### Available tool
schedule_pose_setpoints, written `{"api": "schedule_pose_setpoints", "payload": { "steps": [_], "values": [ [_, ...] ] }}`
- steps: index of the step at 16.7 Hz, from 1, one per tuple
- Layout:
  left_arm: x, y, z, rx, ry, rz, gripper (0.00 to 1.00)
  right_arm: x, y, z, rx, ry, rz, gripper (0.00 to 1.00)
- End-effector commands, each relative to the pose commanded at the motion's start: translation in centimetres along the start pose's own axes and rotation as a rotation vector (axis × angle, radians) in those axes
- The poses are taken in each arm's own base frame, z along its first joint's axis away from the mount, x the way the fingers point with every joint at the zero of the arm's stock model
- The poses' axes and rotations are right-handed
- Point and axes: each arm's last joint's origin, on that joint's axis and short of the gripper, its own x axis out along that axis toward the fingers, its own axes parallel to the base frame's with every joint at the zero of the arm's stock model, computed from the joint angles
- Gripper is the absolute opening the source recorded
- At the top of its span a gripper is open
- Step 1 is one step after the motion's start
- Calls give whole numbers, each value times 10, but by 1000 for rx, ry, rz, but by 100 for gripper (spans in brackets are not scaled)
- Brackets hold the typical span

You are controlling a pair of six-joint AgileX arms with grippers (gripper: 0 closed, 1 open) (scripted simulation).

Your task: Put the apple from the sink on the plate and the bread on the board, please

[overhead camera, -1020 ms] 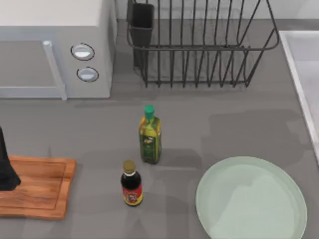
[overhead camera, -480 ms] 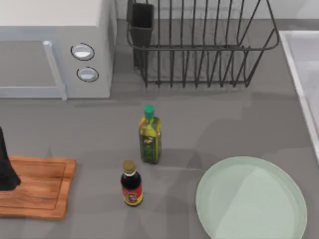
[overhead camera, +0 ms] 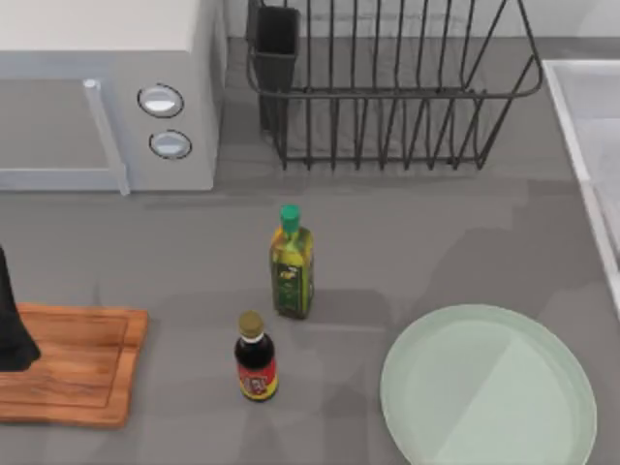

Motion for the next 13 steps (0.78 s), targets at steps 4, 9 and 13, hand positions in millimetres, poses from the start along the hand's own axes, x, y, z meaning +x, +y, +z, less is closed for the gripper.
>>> {"api": "schedule_pose_setpoints", "payload": {
  "steps": [4,9,13],
  "values": [
    [0,0,0,0,0,0,100,46,-1,-3,2,-1,0,100],
    [0,0,0,0,0,0,100,53,0,-4,3,5,1,100],
    [0,0,0,0,0,0,100,53,0,-4,3,5,1,70]
  ]
}}
